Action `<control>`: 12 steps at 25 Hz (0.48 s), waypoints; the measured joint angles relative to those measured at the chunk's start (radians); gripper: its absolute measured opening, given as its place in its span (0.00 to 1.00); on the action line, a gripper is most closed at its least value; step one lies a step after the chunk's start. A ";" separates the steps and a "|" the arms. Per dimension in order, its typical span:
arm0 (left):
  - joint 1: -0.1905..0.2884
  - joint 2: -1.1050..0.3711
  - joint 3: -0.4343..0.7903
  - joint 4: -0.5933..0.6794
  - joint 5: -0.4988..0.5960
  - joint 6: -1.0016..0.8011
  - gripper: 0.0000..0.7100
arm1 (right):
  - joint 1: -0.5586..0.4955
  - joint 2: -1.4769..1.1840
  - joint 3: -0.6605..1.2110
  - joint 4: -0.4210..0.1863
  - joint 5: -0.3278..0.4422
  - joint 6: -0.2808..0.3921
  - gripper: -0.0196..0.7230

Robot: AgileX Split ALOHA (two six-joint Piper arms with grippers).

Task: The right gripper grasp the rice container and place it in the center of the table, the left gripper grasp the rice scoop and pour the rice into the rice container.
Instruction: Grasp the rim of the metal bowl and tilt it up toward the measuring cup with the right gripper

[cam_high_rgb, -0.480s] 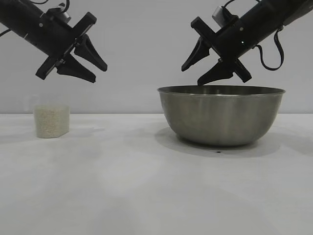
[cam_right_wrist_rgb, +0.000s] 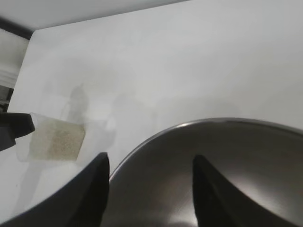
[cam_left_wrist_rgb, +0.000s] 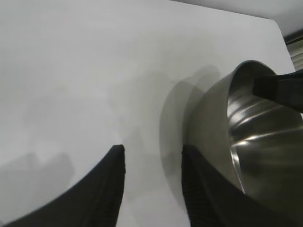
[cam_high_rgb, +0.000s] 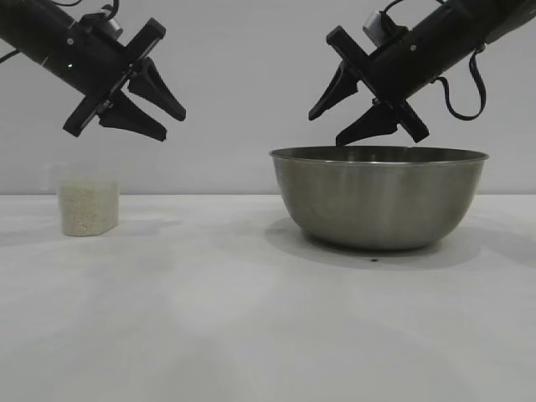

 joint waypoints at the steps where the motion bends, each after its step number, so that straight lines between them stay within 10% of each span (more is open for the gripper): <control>1: 0.000 0.000 0.000 0.000 0.000 0.000 0.34 | 0.000 0.000 0.000 0.000 0.003 0.000 0.54; 12: 0.000 0.000 0.000 -0.002 0.057 -0.020 0.34 | 0.000 -0.032 -0.058 -0.012 0.058 0.056 0.54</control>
